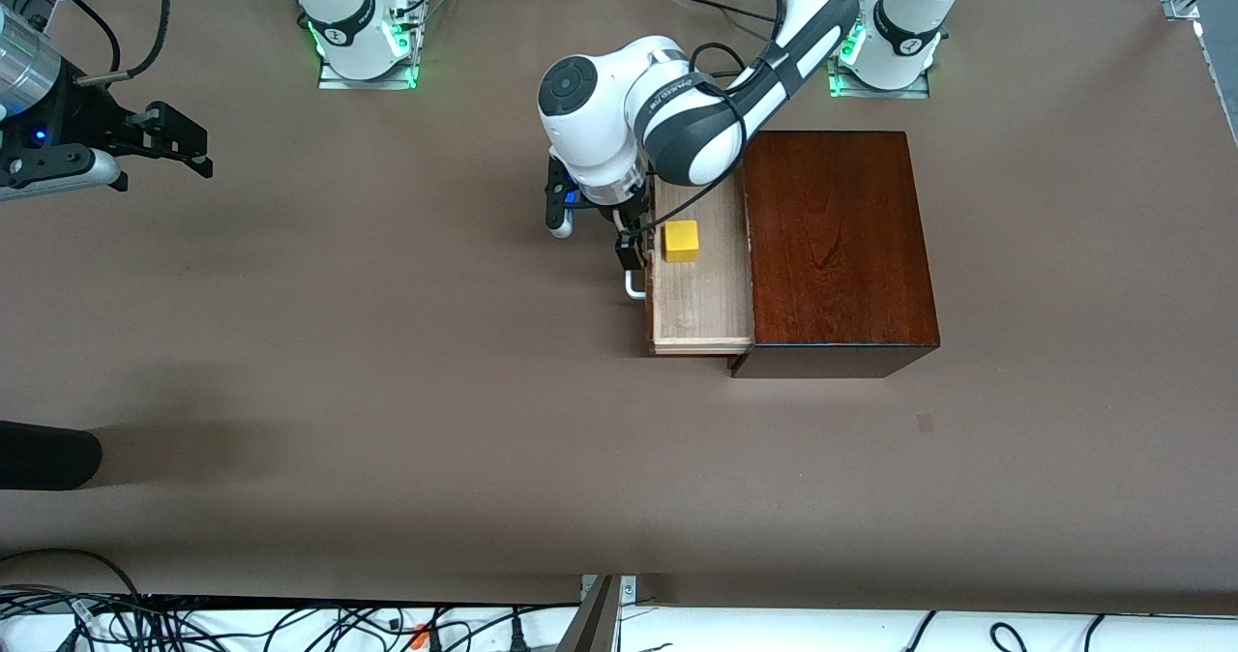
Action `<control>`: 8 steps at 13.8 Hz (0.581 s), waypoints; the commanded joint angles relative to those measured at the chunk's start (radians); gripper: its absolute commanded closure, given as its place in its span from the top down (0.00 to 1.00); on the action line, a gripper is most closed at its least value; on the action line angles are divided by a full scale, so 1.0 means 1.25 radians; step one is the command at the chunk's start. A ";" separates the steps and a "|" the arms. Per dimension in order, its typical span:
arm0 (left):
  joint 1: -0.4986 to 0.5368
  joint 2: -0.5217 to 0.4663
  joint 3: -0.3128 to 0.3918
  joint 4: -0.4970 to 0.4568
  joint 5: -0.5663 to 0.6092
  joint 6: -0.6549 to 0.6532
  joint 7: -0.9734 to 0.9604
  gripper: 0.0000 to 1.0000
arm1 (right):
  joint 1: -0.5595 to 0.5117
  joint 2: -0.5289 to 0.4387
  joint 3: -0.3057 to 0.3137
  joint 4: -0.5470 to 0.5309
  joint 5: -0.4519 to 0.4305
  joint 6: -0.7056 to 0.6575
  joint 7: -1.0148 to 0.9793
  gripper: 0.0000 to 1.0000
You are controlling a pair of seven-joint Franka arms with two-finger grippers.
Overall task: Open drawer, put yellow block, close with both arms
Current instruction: 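Push the drawer shut into the box with the left gripper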
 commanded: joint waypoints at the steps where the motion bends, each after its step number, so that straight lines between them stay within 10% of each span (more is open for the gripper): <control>1: 0.027 -0.008 -0.002 0.001 0.019 -0.079 0.019 1.00 | -0.008 0.009 0.006 0.022 -0.013 -0.016 0.014 1.00; 8: 0.080 -0.008 -0.002 -0.009 0.049 -0.152 0.023 1.00 | -0.008 0.007 0.008 0.022 -0.013 -0.017 0.016 1.00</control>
